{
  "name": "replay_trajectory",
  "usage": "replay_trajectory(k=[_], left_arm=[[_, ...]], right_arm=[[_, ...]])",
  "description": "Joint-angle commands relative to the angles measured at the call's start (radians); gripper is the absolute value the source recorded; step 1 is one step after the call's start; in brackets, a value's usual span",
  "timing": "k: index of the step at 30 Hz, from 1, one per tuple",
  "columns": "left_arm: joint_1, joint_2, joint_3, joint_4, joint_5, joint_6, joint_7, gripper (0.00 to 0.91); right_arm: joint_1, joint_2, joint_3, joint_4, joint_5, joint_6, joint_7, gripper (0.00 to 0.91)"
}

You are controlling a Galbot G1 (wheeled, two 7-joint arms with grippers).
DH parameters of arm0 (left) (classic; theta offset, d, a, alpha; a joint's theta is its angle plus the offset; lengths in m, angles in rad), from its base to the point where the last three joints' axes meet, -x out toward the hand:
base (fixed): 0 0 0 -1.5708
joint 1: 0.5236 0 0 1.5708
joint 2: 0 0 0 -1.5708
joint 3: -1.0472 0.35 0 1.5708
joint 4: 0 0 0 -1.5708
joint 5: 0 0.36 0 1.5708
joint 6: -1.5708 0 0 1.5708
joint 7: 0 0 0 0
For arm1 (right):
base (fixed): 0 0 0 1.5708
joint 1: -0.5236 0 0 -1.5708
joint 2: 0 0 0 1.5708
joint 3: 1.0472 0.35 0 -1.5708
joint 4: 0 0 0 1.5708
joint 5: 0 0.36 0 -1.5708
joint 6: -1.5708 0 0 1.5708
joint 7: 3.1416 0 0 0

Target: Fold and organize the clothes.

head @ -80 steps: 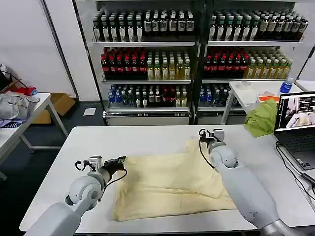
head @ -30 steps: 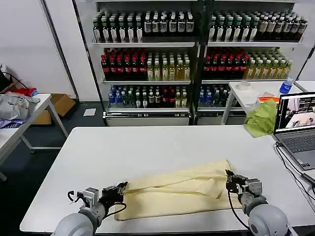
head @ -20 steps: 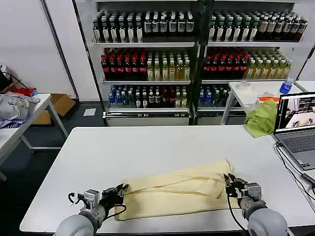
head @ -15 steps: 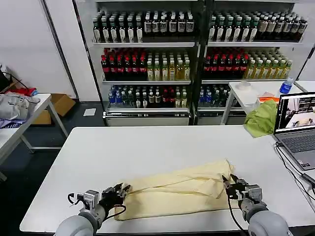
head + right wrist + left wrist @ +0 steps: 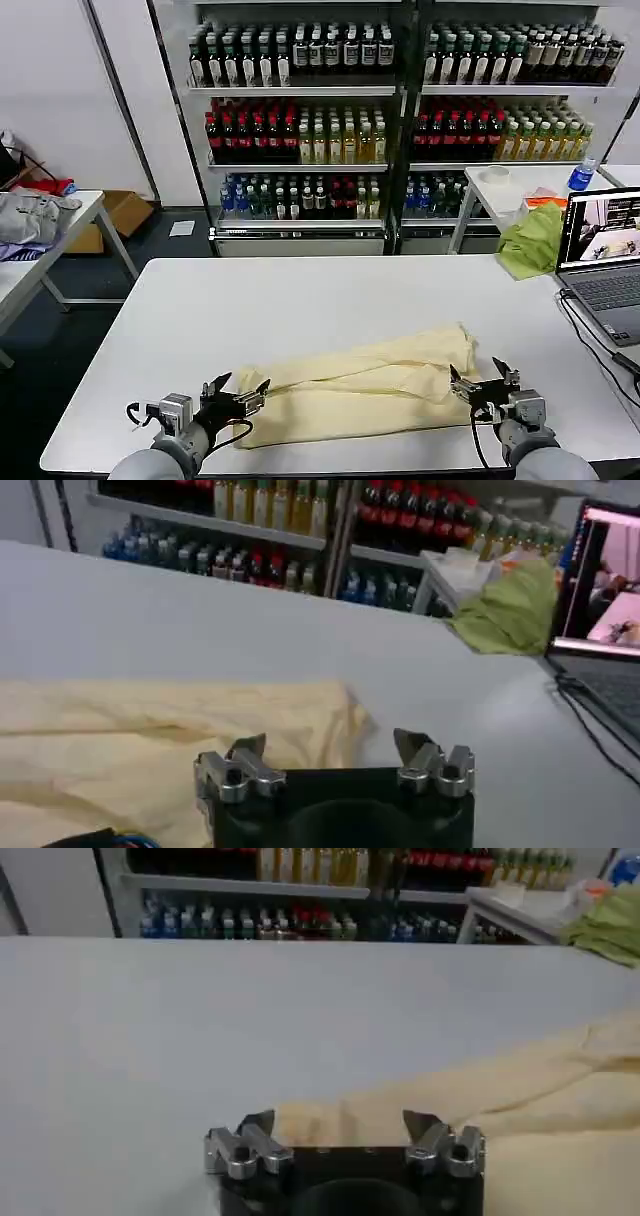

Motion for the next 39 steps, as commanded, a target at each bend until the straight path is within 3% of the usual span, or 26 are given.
replay_trajectory(k=[1, 8, 22, 23, 26, 29, 39], left_arm=[[0.093, -0.044, -0.019, -0.03, 0.01, -0.05, -0.059, 0.907], [0.067, -0.104, 0.009, 0.016, 0.02, -0.081, -0.084, 0.907], [-0.006, -0.173, 0.067, 0.118, 0.014, -0.105, -0.127, 0.907], [-0.01, -0.179, 0.07, 0.124, 0.015, -0.107, -0.128, 0.544], [-0.014, -0.184, 0.075, 0.14, 0.021, -0.117, -0.134, 0.242], [-0.007, -0.179, 0.079, 0.144, 0.023, -0.127, -0.135, 0.141], [0.04, -0.179, 0.092, 0.109, 0.029, -0.139, -0.12, 0.091]], right_arm=[[-0.135, 0.04, 0.063, 0.082, -0.111, 0.04, -0.002, 0.907], [-0.247, 0.106, 0.081, 0.128, -0.199, 0.09, -0.002, 0.907], [-0.294, 0.152, 0.082, 0.144, -0.224, 0.102, 0.0, 0.907], [-0.295, 0.155, 0.081, 0.144, -0.225, 0.102, 0.001, 0.907], [-0.297, 0.158, 0.079, 0.146, -0.226, 0.102, 0.001, 0.907], [-0.297, 0.156, 0.082, 0.149, -0.225, 0.101, 0.001, 0.907], [-0.294, 0.158, 0.084, 0.152, -0.223, 0.101, 0.003, 0.907]])
